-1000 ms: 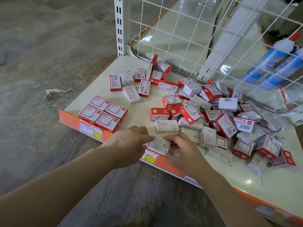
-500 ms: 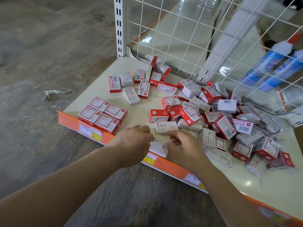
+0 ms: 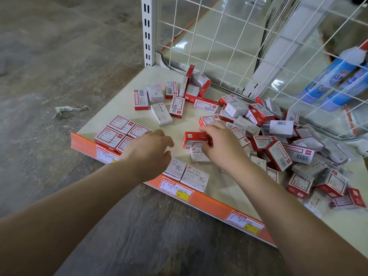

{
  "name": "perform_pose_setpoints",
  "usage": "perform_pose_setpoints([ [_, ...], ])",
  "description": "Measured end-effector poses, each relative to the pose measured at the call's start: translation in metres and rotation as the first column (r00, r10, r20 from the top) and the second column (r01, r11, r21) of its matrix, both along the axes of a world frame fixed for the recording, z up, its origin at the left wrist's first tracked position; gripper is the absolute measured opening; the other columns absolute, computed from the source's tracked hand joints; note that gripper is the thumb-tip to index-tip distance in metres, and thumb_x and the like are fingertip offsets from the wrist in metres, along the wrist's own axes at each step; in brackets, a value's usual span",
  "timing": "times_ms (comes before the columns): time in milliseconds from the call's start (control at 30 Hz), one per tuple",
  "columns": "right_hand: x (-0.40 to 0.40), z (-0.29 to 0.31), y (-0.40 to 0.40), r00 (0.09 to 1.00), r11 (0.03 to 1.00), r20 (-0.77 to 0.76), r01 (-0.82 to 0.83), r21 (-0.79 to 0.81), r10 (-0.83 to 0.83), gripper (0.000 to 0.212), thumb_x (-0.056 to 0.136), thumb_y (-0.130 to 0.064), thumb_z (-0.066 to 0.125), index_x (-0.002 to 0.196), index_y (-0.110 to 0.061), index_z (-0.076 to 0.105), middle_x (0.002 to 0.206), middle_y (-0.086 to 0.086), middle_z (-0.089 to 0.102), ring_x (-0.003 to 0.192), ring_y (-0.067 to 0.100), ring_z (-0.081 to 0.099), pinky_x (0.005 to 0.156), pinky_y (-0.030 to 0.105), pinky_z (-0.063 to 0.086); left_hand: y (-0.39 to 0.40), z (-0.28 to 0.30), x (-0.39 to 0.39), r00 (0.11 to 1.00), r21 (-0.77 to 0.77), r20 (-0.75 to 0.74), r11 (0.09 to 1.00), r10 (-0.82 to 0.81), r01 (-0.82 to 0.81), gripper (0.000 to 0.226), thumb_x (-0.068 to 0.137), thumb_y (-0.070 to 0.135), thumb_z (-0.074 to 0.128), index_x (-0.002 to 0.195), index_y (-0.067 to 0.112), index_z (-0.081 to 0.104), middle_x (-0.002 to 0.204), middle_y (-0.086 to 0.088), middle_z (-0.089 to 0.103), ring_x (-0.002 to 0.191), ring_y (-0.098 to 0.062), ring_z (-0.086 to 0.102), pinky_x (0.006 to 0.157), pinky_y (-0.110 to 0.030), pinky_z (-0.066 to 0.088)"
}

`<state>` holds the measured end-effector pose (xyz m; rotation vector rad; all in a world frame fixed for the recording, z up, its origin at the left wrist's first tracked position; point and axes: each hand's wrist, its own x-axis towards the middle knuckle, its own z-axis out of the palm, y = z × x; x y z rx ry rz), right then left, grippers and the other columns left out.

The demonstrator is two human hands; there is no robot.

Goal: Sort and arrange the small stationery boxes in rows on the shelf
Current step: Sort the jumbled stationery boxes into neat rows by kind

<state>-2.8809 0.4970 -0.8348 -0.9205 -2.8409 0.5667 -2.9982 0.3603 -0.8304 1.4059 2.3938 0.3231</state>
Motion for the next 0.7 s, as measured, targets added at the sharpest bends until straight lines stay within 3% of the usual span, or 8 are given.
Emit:
perform_pose_setpoints([
  [133, -0.007, -0.002, 0.008, 0.989, 0.997, 0.15, -0.004, 0.076, -0.008, 0.041, 0.088, -0.012, 0.056, 0.129, -0.006, 0.05, 0.13, 0.007, 0.044, 0.119, 0.021, 0.042, 0.099, 0.028, 0.034, -0.002, -0.003, -0.004, 0.998, -0.005, 0.039, 0.998, 0.057, -0.057, 0.031, 0.095, 0.025, 0.043, 0.124, 0.025, 0.054, 0.124, 0.004, 0.054, 0.115, -0.016, 0.048, 0.095, -0.032, 0.045],
  [233, -0.009, -0.004, 0.009, 0.984, 0.995, 0.176, 0.005, 0.103, -0.023, 0.037, 0.089, -0.012, 0.056, 0.126, -0.006, 0.053, 0.126, 0.008, 0.046, 0.117, 0.022, 0.041, 0.098, 0.028, 0.034, -0.003, -0.004, -0.004, 0.995, -0.004, 0.062, 0.997, 0.077, -0.077, 0.031, 0.094, 0.025, 0.044, 0.123, 0.024, 0.055, 0.124, 0.005, 0.054, 0.115, -0.016, 0.048, 0.095, -0.035, 0.045],
  [367, -0.01, -0.004, 0.007, 0.994, 0.998, 0.111, 0.008, 0.066, -0.015, 0.035, 0.089, -0.017, 0.058, 0.122, -0.009, 0.055, 0.122, 0.007, 0.05, 0.114, 0.021, 0.043, 0.094, 0.026, 0.033, -0.003, -0.005, -0.007, 0.993, 0.021, 0.066, 0.995, 0.096, -0.098, 0.032, 0.094, 0.023, 0.043, 0.124, 0.022, 0.055, 0.126, 0.004, 0.053, 0.116, -0.016, 0.048, 0.095, -0.033, 0.044],
  [500, -0.011, 0.0, 0.0, 0.998, 0.998, -0.036, 0.055, -0.009, -0.056, 0.026, 0.088, -0.017, 0.059, 0.113, -0.013, 0.059, 0.111, 0.003, 0.059, 0.098, 0.017, 0.055, 0.081, 0.025, 0.042, -0.005, -0.008, -0.009, 0.986, 0.04, 0.09, 0.988, 0.143, -0.147, 0.035, 0.094, 0.023, 0.044, 0.129, 0.022, 0.051, 0.13, 0.004, 0.052, 0.119, -0.017, 0.047, 0.097, -0.032, 0.043],
  [700, -0.005, 0.007, -0.004, 0.964, 0.951, -0.199, 0.115, -0.287, -0.177, 0.021, 0.088, -0.021, 0.061, 0.108, -0.017, 0.065, 0.094, -0.01, 0.064, 0.082, 0.001, 0.057, 0.068, 0.007, 0.041, -0.003, -0.006, -0.007, 0.948, 0.091, 0.254, 0.971, 0.191, -0.22, 0.042, 0.094, 0.03, 0.048, 0.135, 0.022, 0.045, 0.129, 0.005, 0.055, 0.116, -0.014, 0.052, 0.093, -0.03, 0.043],
])
